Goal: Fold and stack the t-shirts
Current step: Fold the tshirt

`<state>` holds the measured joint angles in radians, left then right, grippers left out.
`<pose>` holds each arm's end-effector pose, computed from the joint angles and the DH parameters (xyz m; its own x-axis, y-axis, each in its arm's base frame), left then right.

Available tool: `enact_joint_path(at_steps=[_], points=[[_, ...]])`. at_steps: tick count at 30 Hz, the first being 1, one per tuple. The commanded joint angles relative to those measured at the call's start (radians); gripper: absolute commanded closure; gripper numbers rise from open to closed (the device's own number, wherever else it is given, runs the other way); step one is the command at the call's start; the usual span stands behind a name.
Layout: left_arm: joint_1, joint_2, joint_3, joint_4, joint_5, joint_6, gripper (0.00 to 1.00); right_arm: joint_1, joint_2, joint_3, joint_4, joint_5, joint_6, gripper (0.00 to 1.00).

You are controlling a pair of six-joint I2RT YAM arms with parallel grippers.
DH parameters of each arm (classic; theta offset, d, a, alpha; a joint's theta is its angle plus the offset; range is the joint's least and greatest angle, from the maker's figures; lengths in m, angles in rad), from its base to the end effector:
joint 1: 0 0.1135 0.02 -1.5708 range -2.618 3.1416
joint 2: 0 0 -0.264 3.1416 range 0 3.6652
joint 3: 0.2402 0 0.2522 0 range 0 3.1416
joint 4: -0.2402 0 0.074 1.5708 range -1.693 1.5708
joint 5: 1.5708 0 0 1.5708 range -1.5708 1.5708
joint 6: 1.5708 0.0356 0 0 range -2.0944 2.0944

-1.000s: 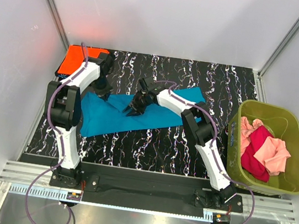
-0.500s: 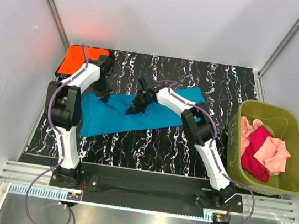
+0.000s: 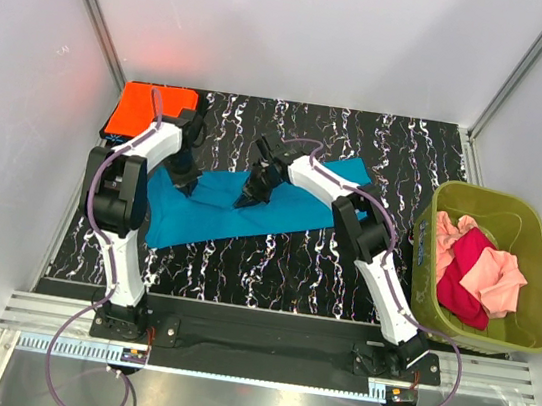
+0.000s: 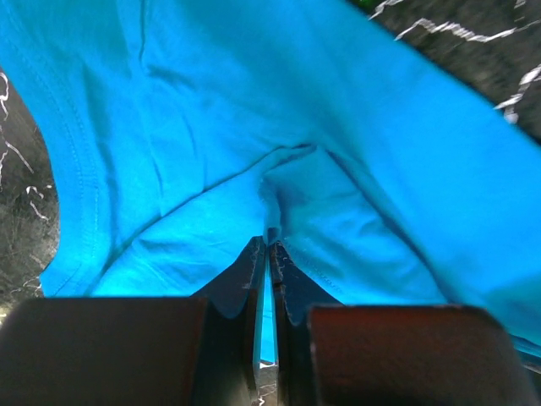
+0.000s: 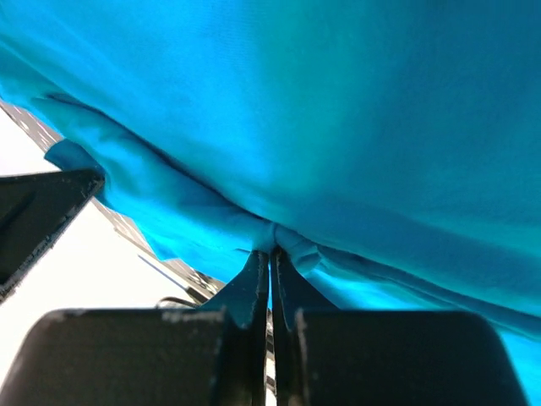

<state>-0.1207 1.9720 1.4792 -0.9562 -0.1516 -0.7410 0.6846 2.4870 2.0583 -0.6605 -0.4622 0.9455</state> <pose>0.3784 -0.0405 0.1851 -0.7951 -0.5757 -0.1908 -0.5908 0.8063 0.0286 0.3976 0.3450 0.1332 -0.9905 0.1283 0.0493 0.1317 0.7838 0.6069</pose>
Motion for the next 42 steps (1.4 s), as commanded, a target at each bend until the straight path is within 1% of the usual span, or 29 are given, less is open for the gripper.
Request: enact_joint_path(at_steps=[1,5,10,12,14,15,17,18,20,22,23,24,26,28,29,31,32,35,36,39,42], points=[[-0.005,-0.062,-0.013,0.020,-0.039,0.011,0.91,-0.005,-0.083,-0.018,-0.010,-0.046,-0.094,1.00],[-0.007,-0.067,-0.039,0.022,-0.057,0.011,0.90,-0.010,-0.109,-0.055,-0.002,-0.049,-0.123,1.00],[-0.007,-0.070,-0.046,0.019,-0.071,0.009,0.87,-0.010,-0.086,-0.050,-0.022,-0.111,-0.146,1.00],[-0.005,-0.073,-0.046,0.013,-0.077,0.009,0.80,-0.011,-0.083,-0.043,-0.031,-0.121,-0.160,0.96],[-0.005,-0.082,-0.043,0.007,-0.085,0.011,0.69,-0.013,-0.082,-0.023,-0.074,-0.112,-0.203,0.88],[-0.007,-0.102,-0.045,0.004,-0.086,0.014,0.62,-0.014,-0.089,-0.003,-0.089,-0.093,-0.220,0.87],[-0.007,-0.136,-0.049,0.005,-0.088,0.023,0.55,-0.019,-0.097,0.022,-0.149,-0.066,-0.281,0.83],[-0.007,-0.177,-0.053,0.010,-0.086,0.028,0.49,-0.022,-0.102,0.051,-0.171,-0.044,-0.301,0.77],[-0.010,-0.217,-0.068,0.025,-0.062,0.041,0.47,-0.036,-0.103,0.081,-0.231,-0.026,-0.359,0.73],[-0.020,-0.265,-0.085,0.051,-0.030,0.045,0.44,-0.045,-0.103,0.124,-0.287,0.000,-0.410,0.67],[-0.025,-0.275,-0.088,0.069,0.016,0.037,0.44,-0.057,-0.105,0.152,-0.307,0.010,-0.427,0.64],[-0.030,-0.282,-0.092,0.076,0.038,0.029,0.44,-0.063,-0.111,0.161,-0.321,0.031,-0.456,0.56],[-0.053,-0.277,-0.091,0.077,0.061,-0.001,0.44,-0.092,-0.117,0.184,-0.358,0.052,-0.490,0.50],[-0.088,-0.251,-0.082,0.062,0.049,-0.024,0.43,-0.120,-0.116,0.201,-0.401,0.088,-0.531,0.40],[-0.097,-0.236,-0.073,0.050,0.035,-0.056,0.39,-0.135,-0.114,0.224,-0.419,0.097,-0.546,0.38],[-0.126,-0.184,-0.034,-0.001,0.029,-0.093,0.36,-0.174,-0.102,0.249,-0.464,0.143,-0.615,0.32],[-0.134,-0.164,-0.019,-0.033,0.035,-0.127,0.35,-0.181,-0.099,0.264,-0.471,0.169,-0.640,0.30],[-0.161,-0.108,0.007,-0.039,0.059,-0.188,0.32,-0.200,-0.103,0.249,-0.441,0.288,-0.740,0.25],[-0.168,-0.095,0.000,-0.038,0.064,-0.204,0.32,-0.203,-0.091,0.263,-0.439,0.362,-0.781,0.24],[-0.168,-0.069,-0.002,-0.032,0.078,-0.236,0.32,-0.214,-0.051,0.307,-0.438,0.456,-0.830,0.23],[-0.171,-0.050,0.018,-0.049,0.054,-0.230,0.32,-0.238,-0.053,0.289,-0.416,0.497,-0.867,0.23]])
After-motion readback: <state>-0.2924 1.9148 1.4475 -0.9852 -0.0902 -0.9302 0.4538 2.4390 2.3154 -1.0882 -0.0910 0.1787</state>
